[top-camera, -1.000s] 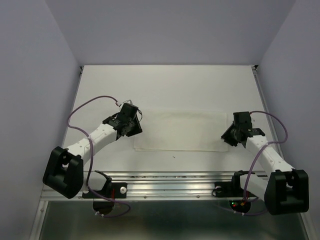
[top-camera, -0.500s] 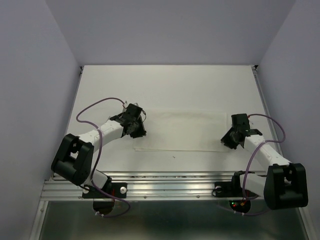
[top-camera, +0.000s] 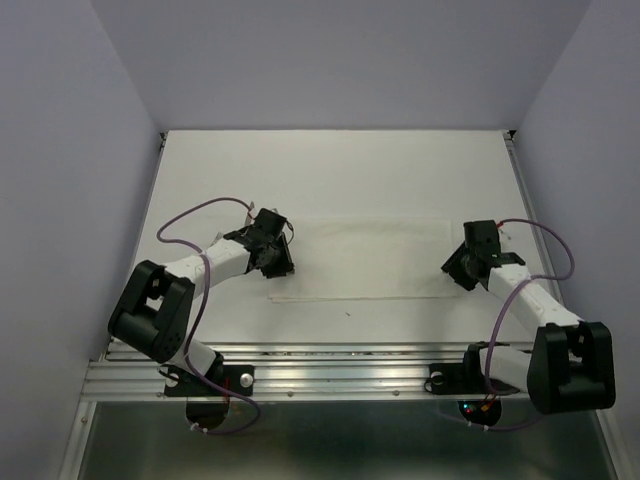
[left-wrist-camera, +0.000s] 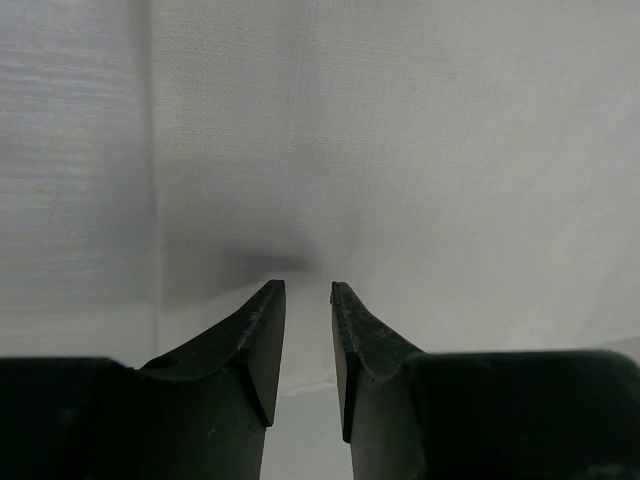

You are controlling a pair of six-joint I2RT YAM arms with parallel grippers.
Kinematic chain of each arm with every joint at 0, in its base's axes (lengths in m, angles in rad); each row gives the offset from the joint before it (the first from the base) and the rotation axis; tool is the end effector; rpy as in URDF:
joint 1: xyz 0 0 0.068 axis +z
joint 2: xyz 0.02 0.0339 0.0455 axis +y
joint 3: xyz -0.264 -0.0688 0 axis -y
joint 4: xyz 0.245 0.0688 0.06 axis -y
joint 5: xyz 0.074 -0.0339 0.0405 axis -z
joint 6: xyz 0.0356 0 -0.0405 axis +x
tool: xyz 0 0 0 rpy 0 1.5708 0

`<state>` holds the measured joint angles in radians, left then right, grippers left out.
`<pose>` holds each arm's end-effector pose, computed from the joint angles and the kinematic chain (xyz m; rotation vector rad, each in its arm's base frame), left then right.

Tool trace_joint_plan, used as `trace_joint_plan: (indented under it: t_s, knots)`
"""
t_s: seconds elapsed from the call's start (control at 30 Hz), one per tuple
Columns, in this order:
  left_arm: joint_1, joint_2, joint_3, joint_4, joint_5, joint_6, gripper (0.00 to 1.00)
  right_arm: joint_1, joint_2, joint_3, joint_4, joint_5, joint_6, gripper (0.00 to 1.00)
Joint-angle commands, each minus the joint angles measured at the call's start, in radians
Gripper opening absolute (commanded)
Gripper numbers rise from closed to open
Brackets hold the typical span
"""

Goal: Fold the napkin into a case and place the utensils inside
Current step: Fold and flatten the napkin at the center of the board.

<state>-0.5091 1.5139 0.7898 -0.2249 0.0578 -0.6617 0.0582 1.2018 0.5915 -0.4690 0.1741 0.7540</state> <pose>0.2540 -0.1441 0.1707 -0.1744 2.5993 -0.5253 0.2114 0.0061 0.1723 0.9482 2.4461 0.0496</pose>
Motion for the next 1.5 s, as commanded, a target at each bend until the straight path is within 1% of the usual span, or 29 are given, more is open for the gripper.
trace_joint_plan:
  t_s: [0.0,0.1,0.13,0.27,0.37,0.5,0.53,0.57,0.6,0.7,0.73,0.83,0.93,1.03,1.1,1.2,1.27,1.33,1.4,1.47]
  knots:
    - [-0.005,-0.1,0.017,-0.039,-0.047,0.01,0.37,-0.009,-0.094,0.011,-0.005,0.07,-0.012,0.57]
    - [-0.005,-0.077,0.034,-0.062,-0.047,0.02,0.4,-0.009,-0.029,0.036,-0.033,0.093,0.018,0.66]
    - [-0.005,-0.058,0.034,-0.062,-0.047,0.022,0.4,-0.009,0.013,0.039,-0.033,0.109,0.027,0.66]
    - [-0.003,-0.012,0.025,-0.051,-0.033,0.022,0.4,-0.018,0.067,0.051,-0.025,0.156,0.031,0.66]
    - [-0.005,0.022,0.011,-0.031,-0.016,0.02,0.4,-0.018,0.107,0.064,-0.01,0.168,0.019,0.65]
    - [-0.005,0.075,0.006,-0.014,0.005,0.02,0.4,-0.018,0.142,0.045,0.03,0.147,0.01,0.56]
    - [-0.005,0.094,0.012,-0.014,0.002,0.02,0.4,-0.018,0.148,0.03,0.05,0.118,0.008,0.48]
    - [-0.003,0.101,0.015,-0.014,-0.01,0.02,0.4,-0.018,0.145,0.022,0.058,0.104,0.011,0.43]
    - [0.0,0.111,0.025,-0.013,-0.015,0.022,0.4,-0.018,0.139,0.005,0.078,0.088,0.013,0.35]
    - [0.024,0.138,0.049,-0.002,-0.029,0.03,0.4,-0.018,0.116,-0.015,0.102,0.033,0.018,0.24]
    - [0.03,0.146,0.077,-0.004,-0.029,0.036,0.4,-0.018,0.113,-0.018,0.115,0.022,0.019,0.19]
    - [0.04,0.158,0.146,-0.031,-0.045,0.062,0.4,-0.018,0.116,-0.01,0.121,0.005,0.01,0.12]
    - [0.04,0.135,0.189,-0.068,-0.047,0.091,0.4,-0.018,0.128,0.013,0.121,0.008,-0.001,0.12]
    - [0.043,0.092,0.2,-0.112,-0.049,0.096,0.42,-0.018,0.13,0.024,0.121,0.022,-0.004,0.12]
    - [0.046,0.066,0.19,-0.137,-0.082,0.093,0.46,-0.018,0.127,0.022,0.119,0.036,-0.002,0.13]
    - [0.073,0.013,0.145,-0.156,-0.09,0.067,0.5,-0.018,0.12,0.014,0.118,0.038,-0.005,0.16]
    - [0.105,-0.02,0.092,-0.151,-0.079,0.053,0.5,-0.018,0.124,0.011,0.118,0.033,-0.007,0.17]
    - [0.124,-0.038,0.036,-0.108,-0.062,0.044,0.49,-0.018,0.133,0.011,0.119,0.028,-0.008,0.17]
    - [0.133,-0.032,0.014,-0.087,-0.01,0.04,0.47,-0.018,0.139,0.014,0.119,0.024,-0.008,0.17]
    - [0.133,-0.011,0.009,-0.085,0.002,0.036,0.44,-0.018,0.146,0.019,0.119,0.024,-0.013,0.17]
